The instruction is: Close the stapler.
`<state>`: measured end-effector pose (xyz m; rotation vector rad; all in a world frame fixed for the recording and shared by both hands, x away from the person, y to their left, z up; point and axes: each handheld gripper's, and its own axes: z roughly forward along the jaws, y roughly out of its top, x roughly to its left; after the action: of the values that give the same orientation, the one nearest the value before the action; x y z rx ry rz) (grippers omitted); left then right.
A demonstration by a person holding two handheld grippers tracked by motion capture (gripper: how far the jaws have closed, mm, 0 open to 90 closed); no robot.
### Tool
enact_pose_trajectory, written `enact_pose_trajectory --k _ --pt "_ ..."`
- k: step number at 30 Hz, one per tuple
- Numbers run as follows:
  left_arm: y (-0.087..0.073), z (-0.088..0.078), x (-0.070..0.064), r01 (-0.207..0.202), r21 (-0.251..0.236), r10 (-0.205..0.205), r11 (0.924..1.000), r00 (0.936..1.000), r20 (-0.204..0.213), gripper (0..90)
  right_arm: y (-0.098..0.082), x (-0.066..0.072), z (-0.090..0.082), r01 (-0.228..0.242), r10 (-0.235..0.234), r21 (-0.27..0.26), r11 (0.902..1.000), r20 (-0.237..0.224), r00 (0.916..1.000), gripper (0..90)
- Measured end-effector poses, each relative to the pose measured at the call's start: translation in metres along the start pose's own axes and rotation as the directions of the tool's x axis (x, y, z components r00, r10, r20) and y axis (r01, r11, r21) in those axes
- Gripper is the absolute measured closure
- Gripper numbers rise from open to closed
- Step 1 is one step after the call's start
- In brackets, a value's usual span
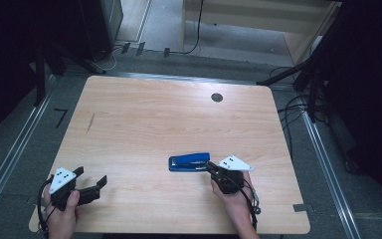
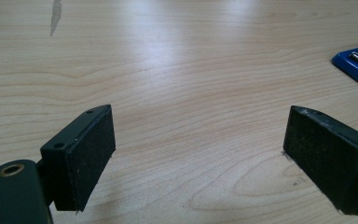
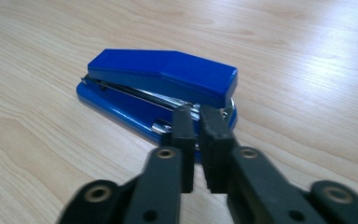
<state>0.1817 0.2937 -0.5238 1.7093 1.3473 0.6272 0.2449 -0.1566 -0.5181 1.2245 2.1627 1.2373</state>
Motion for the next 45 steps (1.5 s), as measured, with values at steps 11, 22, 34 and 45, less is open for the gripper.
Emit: enact_pose_trajectory --k 11,22,34,45 --pt "0.0 0.0 0.0 -0.013 0.0 0.013 0.9999 0.9999 0.006 9.6 -0.005 -0.012 -0.019 -0.017 0.018 -0.056 0.9983 0.01 0.9998 52.2" --pt "0.0 0.001 0.0 -0.013 0.003 0.013 0.9999 0.9999 0.011 9.6 -0.01 -0.027 -0.039 -0.055 0.054 -0.075 0.9957 -0.017 0.9984 25.6" --pt "0.0 0.001 0.0 -0.014 0.001 0.014 0.9999 0.9998 0.016 9.6 -0.021 -0.043 -0.059 -0.082 0.083 -0.08 0.9934 0.013 0.9964 0.0" --pt "0.0 0.001 0.0 -0.015 0.0 0.015 0.9999 0.9997 0.018 9.6 -0.032 -0.057 -0.075 -0.1 0.105 -0.091 0.9908 0.047 0.9934 0.0"
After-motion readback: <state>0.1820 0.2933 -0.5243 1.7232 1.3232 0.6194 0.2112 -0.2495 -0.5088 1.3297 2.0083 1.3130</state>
